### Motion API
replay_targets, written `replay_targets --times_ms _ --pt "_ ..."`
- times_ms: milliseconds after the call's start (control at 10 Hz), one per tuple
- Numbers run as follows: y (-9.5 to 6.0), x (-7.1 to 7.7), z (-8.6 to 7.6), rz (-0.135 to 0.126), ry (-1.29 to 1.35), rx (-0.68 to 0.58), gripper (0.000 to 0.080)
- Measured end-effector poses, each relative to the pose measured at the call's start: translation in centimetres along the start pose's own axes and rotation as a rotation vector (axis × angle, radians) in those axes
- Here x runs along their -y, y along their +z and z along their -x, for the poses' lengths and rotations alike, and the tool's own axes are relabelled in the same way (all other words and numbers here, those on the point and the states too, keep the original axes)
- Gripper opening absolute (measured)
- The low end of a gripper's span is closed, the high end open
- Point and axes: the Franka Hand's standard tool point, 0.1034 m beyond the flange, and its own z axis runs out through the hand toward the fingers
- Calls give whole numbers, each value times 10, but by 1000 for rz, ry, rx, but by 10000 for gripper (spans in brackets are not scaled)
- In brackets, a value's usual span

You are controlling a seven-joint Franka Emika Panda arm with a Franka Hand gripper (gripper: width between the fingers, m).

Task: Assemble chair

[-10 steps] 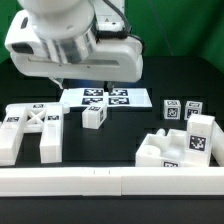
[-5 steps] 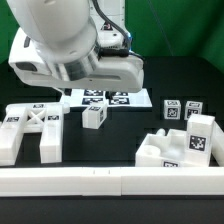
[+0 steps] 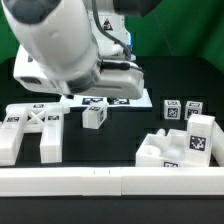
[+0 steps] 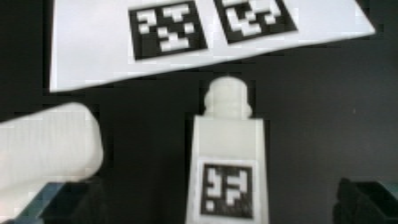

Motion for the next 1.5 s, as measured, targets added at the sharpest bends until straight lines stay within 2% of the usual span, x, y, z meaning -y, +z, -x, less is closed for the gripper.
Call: replay_targets --times_ms 300,1100,1300,1500 --pt "4 -2 -4 9 6 137 649" --pt "12 3 -30 41 5 60 649" --pt "12 5 -30 42 3 60 649" --pt "12 5 -30 42 3 60 380"
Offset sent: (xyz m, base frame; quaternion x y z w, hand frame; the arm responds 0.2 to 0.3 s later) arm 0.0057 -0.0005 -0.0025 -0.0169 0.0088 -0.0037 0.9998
